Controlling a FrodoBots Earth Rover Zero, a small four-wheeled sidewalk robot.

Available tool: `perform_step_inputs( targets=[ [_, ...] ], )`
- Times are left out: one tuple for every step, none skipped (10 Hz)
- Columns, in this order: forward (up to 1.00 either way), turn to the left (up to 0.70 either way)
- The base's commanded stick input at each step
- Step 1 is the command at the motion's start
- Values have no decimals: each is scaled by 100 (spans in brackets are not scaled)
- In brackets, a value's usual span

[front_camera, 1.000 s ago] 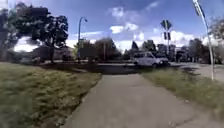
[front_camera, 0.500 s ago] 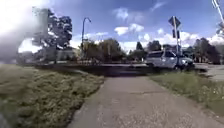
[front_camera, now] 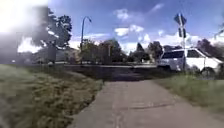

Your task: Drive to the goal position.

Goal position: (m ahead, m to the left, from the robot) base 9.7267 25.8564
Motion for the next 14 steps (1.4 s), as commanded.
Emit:
perform_step_inputs(
  targets=[
    [100,0],
    [100,0],
    [100,0],
    [100,0],
    [100,-4],
    [100,-15],
    [100,-26],
    [100,0],
    [100,0],
    [100,0],
    [100,0],
    [100,0],
    [100,0],
    [100,0]
  ],
)
